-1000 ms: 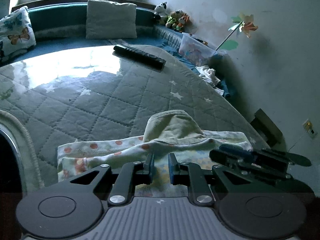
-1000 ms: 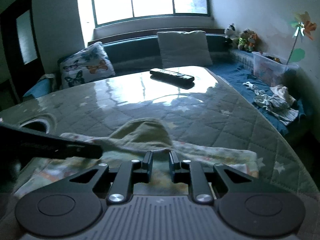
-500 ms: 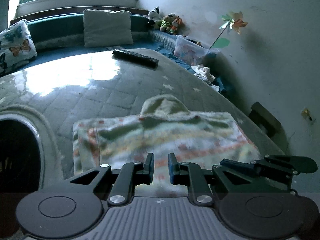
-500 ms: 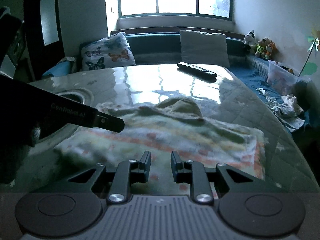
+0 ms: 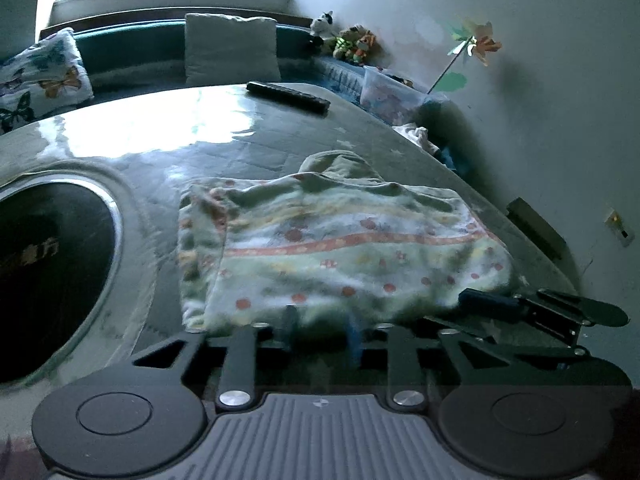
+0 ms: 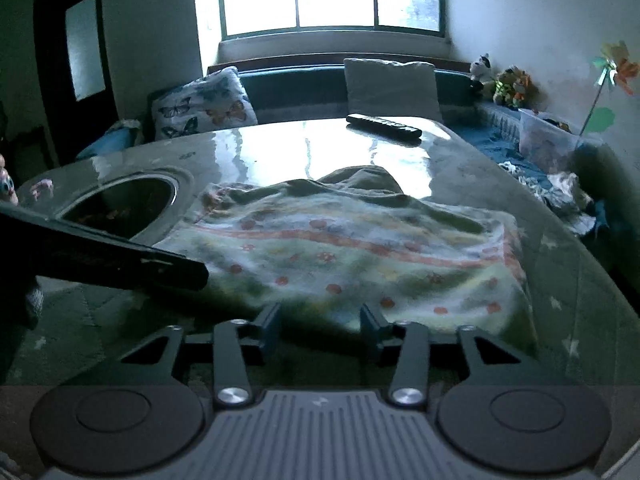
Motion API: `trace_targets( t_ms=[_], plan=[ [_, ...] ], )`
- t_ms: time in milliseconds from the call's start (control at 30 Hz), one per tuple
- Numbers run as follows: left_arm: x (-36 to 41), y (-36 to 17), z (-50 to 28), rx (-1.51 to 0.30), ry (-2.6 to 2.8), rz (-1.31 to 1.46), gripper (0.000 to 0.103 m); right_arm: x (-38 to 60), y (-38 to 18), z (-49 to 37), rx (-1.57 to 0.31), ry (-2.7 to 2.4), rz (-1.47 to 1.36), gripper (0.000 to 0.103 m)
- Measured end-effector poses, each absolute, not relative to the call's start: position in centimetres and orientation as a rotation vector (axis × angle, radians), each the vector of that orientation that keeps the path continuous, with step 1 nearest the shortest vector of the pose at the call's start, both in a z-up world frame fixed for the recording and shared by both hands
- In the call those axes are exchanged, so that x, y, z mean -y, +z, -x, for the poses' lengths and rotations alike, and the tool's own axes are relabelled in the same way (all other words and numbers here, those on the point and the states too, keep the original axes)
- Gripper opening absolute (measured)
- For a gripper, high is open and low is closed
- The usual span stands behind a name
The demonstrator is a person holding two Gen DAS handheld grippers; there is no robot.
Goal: Fold clothes
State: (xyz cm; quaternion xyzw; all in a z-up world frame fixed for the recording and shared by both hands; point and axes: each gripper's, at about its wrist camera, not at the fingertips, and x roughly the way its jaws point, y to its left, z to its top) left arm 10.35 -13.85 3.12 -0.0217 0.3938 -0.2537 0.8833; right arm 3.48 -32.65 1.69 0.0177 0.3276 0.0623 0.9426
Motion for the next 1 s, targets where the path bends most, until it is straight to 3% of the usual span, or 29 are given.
trace_targets(
  t_ms=[133, 300, 467, 633, 1000],
  plan=[
    [13.0, 3.3, -8.6, -0.797, -0.504, 0.025, 0.057, 32.2, 1.6, -2.5, -0.664, 0.116, -0.048, 0.084],
    [12.3, 3.3, -6.7, -0.769, -0.479, -0.003, 0.075, 31.5, 1.3, -1.5, -0.66, 0.099, -0.042, 0.095],
    [11.4, 3.2, -5.2, -0.745, -0.457, -0.017, 0.09, 31.0, 1.2, -0.6, -0.662, 0.08, -0.041, 0.103],
    [10.6, 3.2, -3.8, -0.715, -0.439, -0.031, 0.103, 30.5, 1.2, 0.2, -0.66, 0.07, -0.043, 0.103],
    [9.4, 3.2, -2.1, -0.693, -0.431, -0.017, 0.103, 29.9, 1.3, 1.1, -0.67, 0.033, -0.028, 0.103]
  ],
)
